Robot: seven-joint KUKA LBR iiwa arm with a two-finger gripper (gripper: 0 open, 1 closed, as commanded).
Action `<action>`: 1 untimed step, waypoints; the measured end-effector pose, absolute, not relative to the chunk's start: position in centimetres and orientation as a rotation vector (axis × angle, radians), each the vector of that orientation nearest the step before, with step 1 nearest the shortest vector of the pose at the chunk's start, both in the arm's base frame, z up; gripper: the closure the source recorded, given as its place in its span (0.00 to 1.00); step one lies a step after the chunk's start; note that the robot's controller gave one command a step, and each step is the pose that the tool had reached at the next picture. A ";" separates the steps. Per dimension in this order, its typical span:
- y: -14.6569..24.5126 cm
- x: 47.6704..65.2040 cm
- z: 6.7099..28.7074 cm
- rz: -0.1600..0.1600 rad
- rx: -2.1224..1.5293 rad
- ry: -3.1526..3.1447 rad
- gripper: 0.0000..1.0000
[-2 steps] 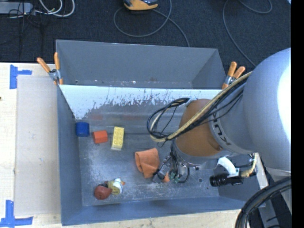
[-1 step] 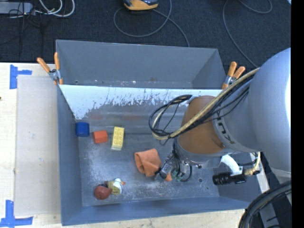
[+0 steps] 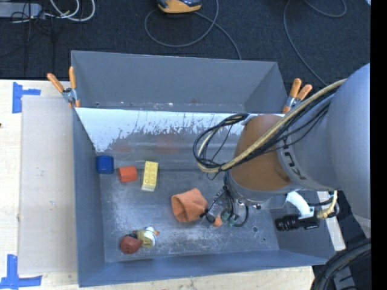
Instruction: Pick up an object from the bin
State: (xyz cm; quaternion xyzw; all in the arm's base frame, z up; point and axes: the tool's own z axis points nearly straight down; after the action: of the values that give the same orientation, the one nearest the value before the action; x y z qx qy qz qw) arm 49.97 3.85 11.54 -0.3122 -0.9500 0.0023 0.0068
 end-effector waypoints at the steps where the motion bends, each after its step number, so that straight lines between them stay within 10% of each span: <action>1: 3.9 50.1 13.6 0.004 -0.978 -2.977 1.00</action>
Offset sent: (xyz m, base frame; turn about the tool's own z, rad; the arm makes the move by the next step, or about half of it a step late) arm 0.0001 0.0000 0.0415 0.0000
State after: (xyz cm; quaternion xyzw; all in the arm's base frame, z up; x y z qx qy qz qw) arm 50.13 3.87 13.63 -0.3121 -0.9501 0.0012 0.0042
